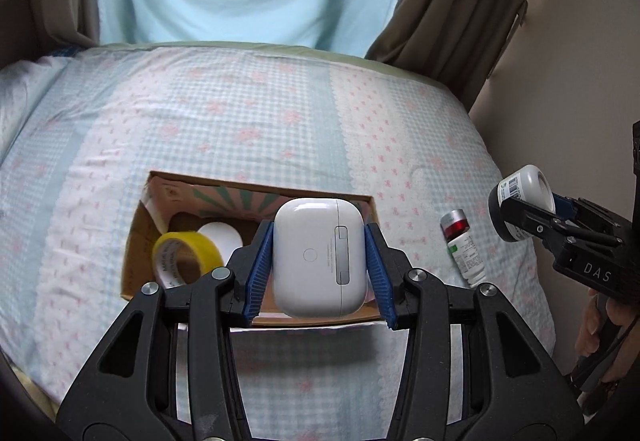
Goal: Organize rigid objects
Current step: 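Carry the earbud case with the left tool while the right tool carries the white jar to the box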
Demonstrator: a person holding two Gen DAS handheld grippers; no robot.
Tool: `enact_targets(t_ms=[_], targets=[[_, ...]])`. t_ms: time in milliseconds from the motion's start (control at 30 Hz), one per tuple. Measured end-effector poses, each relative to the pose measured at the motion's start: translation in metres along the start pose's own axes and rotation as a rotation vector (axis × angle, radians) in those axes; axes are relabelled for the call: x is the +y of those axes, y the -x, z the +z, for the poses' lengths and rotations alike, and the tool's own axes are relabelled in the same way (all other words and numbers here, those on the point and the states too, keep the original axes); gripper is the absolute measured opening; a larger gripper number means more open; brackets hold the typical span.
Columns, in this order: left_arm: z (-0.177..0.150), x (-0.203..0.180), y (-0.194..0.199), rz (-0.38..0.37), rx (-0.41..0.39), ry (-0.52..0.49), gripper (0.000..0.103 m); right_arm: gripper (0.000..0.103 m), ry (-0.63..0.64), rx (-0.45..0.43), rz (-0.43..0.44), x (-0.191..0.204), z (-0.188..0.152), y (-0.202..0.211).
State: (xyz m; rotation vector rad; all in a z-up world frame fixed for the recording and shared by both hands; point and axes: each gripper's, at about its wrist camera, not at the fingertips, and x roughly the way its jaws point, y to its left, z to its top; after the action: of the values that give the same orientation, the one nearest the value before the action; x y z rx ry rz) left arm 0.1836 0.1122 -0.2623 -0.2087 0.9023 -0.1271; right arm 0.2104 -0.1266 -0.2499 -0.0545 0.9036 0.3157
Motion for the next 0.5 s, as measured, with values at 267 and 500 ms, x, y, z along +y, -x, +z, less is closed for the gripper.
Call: enact_targets(t_ms=[267,500], targets=[[-0.008,0.102,-0.021,0.016,0.067,0.01,0.041,0.052,-0.068,0.074,0.034,0.091,-0.01,-0.057],[-0.02,0.148,-0.067,0.016,0.152,-0.03,0.041,0.052,-0.125,0.13,0.037,0.142,-0.025,-0.11]])
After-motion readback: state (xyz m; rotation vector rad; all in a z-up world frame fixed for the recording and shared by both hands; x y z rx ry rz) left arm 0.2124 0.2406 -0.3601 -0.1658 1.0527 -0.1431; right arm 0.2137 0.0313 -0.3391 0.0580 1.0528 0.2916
